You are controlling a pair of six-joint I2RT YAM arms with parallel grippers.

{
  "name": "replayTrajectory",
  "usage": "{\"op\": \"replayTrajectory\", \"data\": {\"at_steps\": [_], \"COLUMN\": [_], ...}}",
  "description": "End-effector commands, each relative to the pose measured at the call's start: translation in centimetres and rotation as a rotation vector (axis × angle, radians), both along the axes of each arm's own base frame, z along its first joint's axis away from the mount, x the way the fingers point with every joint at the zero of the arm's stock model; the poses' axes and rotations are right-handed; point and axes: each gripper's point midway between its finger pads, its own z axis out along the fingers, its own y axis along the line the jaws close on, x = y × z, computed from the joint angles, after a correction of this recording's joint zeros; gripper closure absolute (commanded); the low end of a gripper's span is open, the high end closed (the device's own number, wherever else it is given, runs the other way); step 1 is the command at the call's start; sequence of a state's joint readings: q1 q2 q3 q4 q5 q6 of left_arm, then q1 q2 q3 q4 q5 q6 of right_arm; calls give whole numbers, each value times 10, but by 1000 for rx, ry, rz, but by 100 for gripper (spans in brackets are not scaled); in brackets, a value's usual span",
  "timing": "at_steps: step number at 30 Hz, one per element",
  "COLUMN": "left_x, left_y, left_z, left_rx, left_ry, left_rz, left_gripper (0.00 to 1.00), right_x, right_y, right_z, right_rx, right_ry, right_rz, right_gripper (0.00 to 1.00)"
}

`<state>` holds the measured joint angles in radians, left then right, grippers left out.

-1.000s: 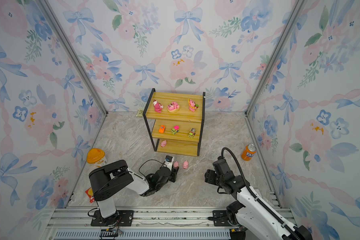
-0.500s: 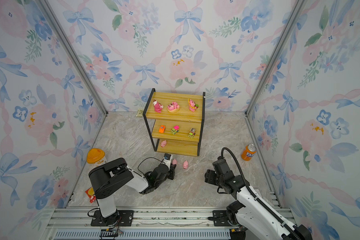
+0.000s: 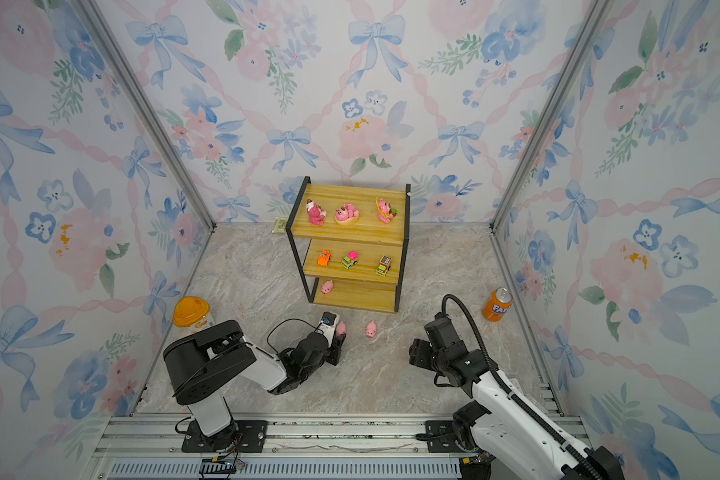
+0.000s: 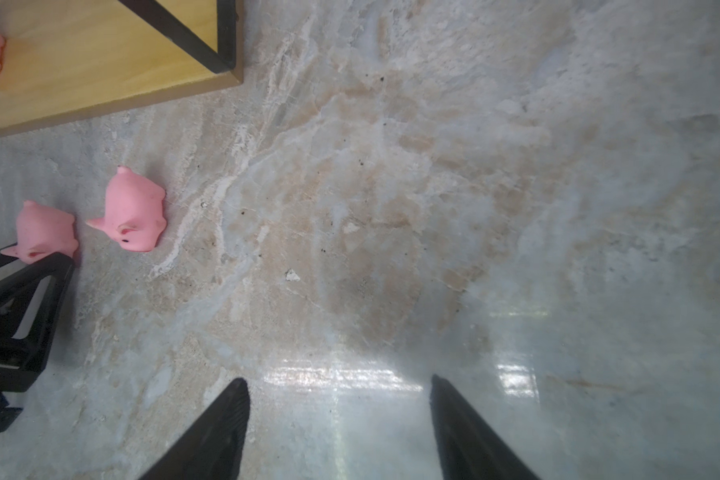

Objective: Place and organize the plastic toys onto the shelf
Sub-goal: 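Lower the open left gripper around the pink pig nearest the robot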

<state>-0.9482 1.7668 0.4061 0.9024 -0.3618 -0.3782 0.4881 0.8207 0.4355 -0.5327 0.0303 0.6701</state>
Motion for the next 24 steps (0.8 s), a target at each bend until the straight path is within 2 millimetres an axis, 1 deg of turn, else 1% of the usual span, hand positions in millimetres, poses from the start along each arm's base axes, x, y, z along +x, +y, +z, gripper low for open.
{"op": "replayTrajectory", "data": {"at_steps": [1,9,11,15,18,24], "left_x": [-1,9,13,16,15,14], "left_y": [6,-4,-8,-14,-11,1], "left_z": [-4,0,-1,-4,-4,-1], "left_rx": [16,-40,-45,-40,-28,-5], "left_ry": [17,26,28,31,24,4], "left_rz": [13,65,70,57,61,83], "left_gripper": [61,61,64,75,79,85], "right_x": [1,0,0,0,-1,-1], "right_y": [4,4,4,3,2,1], "right_z": [2,2,2,3,3,2], "right_rx": [8,8,9,7,4,6], "right_ry": [-6,-5,-6,-8,-10,-10], "right_rz": [6,9,7,6,4,-1], "right_gripper": [29,29,29,29,29,29]}}
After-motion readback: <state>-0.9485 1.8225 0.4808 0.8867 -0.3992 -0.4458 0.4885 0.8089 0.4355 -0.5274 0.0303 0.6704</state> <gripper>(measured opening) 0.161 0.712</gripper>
